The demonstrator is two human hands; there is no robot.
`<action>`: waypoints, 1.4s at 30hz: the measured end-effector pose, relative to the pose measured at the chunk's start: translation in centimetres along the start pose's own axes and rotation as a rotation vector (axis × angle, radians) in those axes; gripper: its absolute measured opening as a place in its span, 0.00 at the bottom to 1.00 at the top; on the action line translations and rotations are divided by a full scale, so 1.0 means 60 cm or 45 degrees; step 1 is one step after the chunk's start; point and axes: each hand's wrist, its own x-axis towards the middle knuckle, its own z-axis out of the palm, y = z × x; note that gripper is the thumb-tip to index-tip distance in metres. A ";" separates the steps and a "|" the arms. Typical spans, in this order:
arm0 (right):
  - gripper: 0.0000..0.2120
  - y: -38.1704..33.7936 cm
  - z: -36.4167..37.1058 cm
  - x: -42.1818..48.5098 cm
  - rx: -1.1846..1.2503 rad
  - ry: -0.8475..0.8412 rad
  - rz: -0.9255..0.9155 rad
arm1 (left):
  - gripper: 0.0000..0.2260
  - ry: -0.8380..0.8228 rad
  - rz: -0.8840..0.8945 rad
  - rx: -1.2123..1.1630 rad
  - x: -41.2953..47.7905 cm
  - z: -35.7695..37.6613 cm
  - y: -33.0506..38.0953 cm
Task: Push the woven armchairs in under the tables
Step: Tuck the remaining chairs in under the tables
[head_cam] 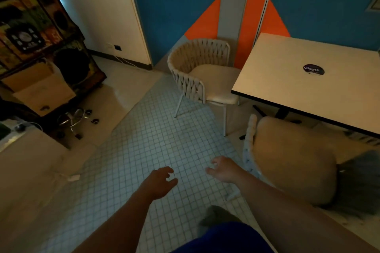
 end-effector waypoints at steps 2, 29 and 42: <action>0.33 -0.027 -0.011 0.037 0.004 0.014 0.007 | 0.23 -0.007 0.009 -0.009 0.038 -0.027 -0.011; 0.36 -0.484 -0.217 0.677 0.162 0.100 0.159 | 0.23 -0.067 0.145 0.077 0.688 -0.612 -0.163; 0.31 -0.686 -0.294 0.890 0.441 0.334 0.343 | 0.22 -0.250 0.356 0.188 1.015 -0.909 -0.197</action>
